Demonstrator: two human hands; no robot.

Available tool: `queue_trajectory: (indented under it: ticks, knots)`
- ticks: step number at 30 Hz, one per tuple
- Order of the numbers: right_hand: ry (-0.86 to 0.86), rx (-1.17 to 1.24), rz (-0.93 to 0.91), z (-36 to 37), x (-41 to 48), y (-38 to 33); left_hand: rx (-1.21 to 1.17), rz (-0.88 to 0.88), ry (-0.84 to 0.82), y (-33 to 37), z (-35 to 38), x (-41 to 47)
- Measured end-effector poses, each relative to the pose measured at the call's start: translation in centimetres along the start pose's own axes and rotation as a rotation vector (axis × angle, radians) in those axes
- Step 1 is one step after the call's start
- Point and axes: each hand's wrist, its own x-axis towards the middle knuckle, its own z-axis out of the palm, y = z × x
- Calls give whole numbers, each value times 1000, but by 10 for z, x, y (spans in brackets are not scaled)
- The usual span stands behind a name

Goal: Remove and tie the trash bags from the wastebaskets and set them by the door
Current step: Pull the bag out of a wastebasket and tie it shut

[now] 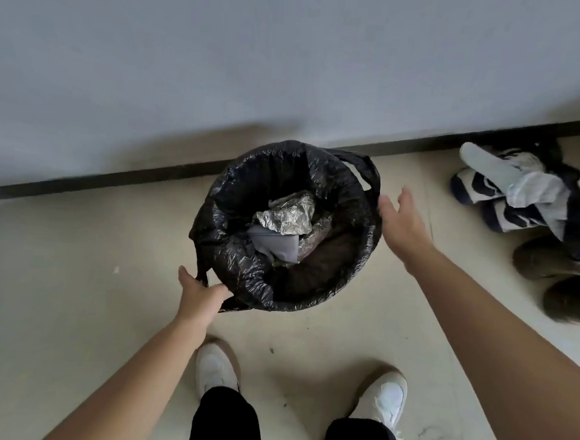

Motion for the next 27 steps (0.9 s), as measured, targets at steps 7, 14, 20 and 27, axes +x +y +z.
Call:
queue_trajectory:
  ticks: [7,14,20,27]
  knots:
    - [96,159,-87,10,11,-7,-242,58,226,-14,-15,-12]
    - [214,359,-580,-4,-97,-59,-393,703,339,61,-45,-92]
    - [118,-73,-458,6,-113,-44,-4,648,195,68,-30,-74]
    - [285,189,-581,-15,-150,-64,-146,1030,314,80,-33,-132]
